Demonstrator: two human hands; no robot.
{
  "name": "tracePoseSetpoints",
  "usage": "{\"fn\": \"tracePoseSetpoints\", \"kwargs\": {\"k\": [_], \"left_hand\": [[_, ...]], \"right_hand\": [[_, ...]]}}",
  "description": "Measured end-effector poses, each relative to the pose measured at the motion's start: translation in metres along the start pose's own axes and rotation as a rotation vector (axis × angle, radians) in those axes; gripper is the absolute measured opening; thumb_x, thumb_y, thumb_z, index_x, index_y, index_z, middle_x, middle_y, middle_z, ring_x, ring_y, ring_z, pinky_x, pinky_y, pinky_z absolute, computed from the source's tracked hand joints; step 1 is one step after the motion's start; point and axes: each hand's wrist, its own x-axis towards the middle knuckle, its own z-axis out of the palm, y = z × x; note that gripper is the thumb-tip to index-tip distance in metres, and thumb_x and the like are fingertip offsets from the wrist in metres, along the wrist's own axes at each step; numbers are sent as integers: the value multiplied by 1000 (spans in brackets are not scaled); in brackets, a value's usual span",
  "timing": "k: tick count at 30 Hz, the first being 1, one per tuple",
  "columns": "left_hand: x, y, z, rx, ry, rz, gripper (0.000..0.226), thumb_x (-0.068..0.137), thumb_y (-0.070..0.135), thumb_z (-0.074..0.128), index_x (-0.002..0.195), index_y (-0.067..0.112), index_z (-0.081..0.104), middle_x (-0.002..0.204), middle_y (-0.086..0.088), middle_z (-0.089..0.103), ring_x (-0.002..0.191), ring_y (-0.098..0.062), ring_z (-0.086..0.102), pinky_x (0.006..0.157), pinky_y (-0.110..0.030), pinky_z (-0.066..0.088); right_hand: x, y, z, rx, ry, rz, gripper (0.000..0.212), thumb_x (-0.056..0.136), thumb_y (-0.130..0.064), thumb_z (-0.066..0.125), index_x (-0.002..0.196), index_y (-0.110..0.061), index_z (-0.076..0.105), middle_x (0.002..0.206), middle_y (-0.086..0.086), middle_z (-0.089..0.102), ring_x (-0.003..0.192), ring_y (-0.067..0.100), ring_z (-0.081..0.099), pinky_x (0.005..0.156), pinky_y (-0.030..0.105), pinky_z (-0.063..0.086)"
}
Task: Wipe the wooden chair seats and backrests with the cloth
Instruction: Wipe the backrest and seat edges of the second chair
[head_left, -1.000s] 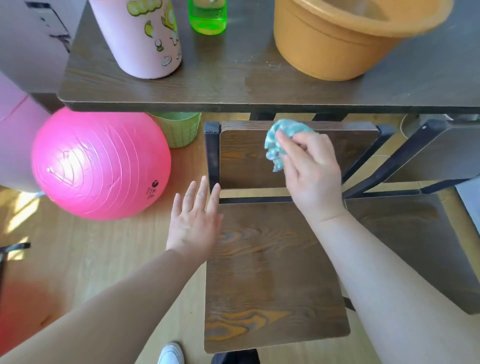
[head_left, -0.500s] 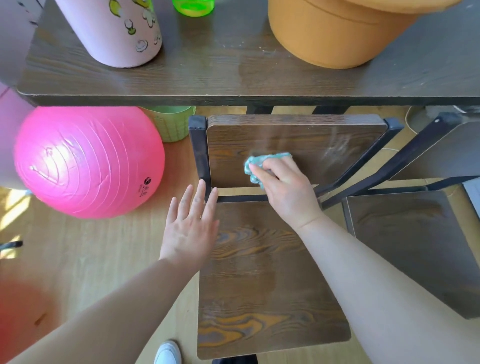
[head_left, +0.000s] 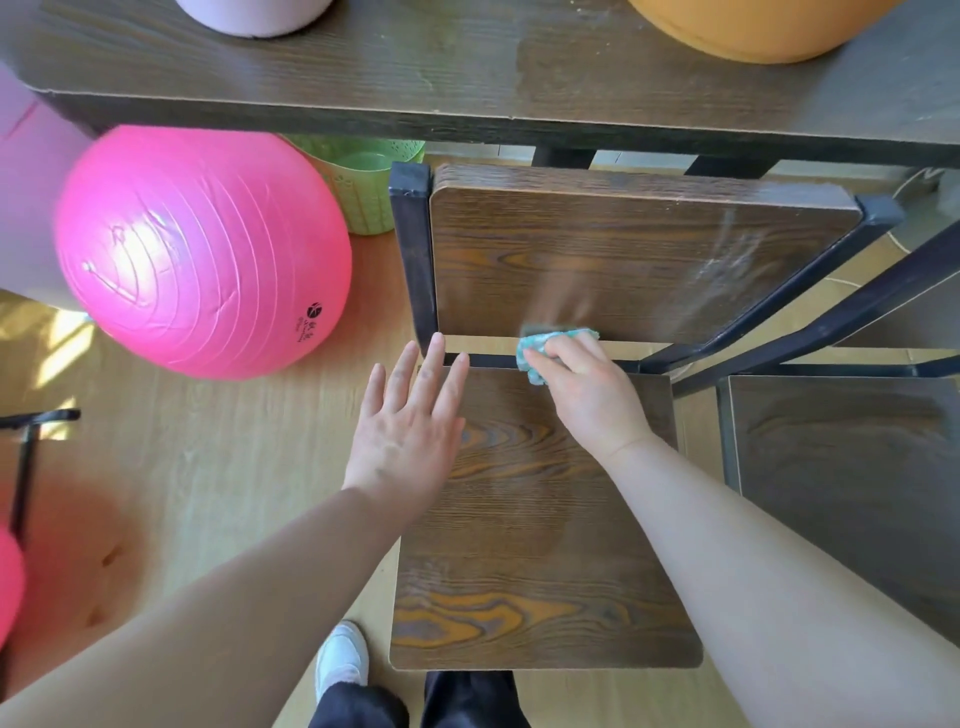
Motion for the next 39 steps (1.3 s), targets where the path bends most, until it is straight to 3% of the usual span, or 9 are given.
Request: {"fn": "tracePoseSetpoints", "kwargs": {"k": [5,10,15,18,22,27,31,39], "left_hand": [[4,17,-18,41,38,50,65,104,39,27,158,21,-5,166,-8,-9,153,-31,-2,122,-53,9],[14,36,-46,42,120,75,66,104,39,31,158,21,-1,166,-7,-6,153,-30,-1,121,-54,11],[19,46,-60,6,204,43,65,102,35,38,158,19,10,166,-9,5,152,-30,5,121,-55,13],[22,47,-52,6,200,24,65,102,34,41,158,19,11,166,-9,7,152,-30,5,121,-54,13],[24,47,-30,-14,208,-4,64,100,31,45,157,17,20,165,-10,15,152,-31,12,120,-55,17],[21,51,-3,-5,147,-50,66,99,32,45,157,17,19,165,-10,14,151,-31,13,119,-55,19],[20,59,6,2,114,-75,67,98,33,45,157,17,20,165,-10,14,151,-31,14,119,-55,19],[17,74,9,7,93,-104,70,97,38,38,158,18,12,166,-9,9,152,-30,8,120,-53,15]], "right_hand": [[-8,-9,-33,-34,21,21,54,68,2,82,118,-12,66,104,0,51,93,26,57,51,30,50],[-11,-6,-101,-117,62,66,47,76,3,76,120,-9,67,107,9,62,104,32,57,62,42,59],[8,-8,-157,-106,230,106,47,83,-7,75,127,-7,61,118,13,59,112,28,57,86,37,58],[28,0,-166,-118,277,100,42,89,-14,68,130,-9,60,121,12,58,116,22,53,91,26,51],[36,16,-149,-81,319,46,39,93,-20,63,130,-11,60,117,13,59,111,15,49,84,14,43],[17,36,-96,-102,279,-118,41,81,4,71,121,-5,67,100,13,64,93,33,58,65,38,57],[0,46,-58,-122,140,-123,47,73,5,77,118,-7,69,99,11,65,92,35,61,54,37,56],[-15,54,-28,-78,21,-123,43,75,0,77,116,-8,69,100,9,64,96,28,52,50,35,51]]}}
